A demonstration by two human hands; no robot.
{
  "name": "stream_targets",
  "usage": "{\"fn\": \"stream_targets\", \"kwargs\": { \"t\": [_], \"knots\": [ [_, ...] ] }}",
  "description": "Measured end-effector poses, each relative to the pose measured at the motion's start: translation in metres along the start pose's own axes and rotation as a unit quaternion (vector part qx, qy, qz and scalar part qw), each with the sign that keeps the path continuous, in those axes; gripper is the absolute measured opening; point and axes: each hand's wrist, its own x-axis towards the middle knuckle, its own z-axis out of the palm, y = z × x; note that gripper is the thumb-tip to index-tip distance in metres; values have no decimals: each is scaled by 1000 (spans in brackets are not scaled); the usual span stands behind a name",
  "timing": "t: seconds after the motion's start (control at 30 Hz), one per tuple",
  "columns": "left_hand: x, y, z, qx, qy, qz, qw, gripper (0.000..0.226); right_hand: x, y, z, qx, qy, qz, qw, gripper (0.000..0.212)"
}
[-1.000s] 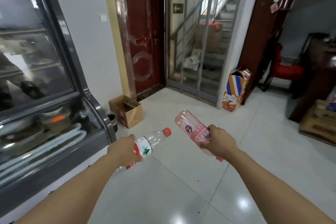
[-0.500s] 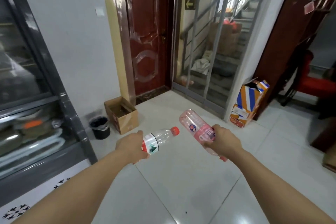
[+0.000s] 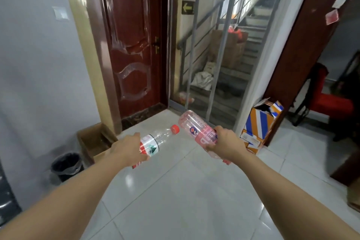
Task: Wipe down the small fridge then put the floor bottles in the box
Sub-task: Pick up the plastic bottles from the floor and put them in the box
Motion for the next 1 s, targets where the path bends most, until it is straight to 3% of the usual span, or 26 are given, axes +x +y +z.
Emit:
{"fn": "stream_targets", "kwargs": {
  "t": [0.27,0.63,0.87,1.0],
  "knots": [
    [149,32,-17,35,-3,-33,999,62,175,13,-10,-6,6,-37,999,59],
    [334,61,-24,36,11,-167,985,61,449,17,-25,-26,-34,-136,990,56],
    [425,41,-26,31,9,-228,973,63,576,-13,-3,-26,-70,-176,981,54],
    [489,19,-24,25,12,-248,968,61,648,-34,6,-53,-51,-213,974,63]
  ]
}}
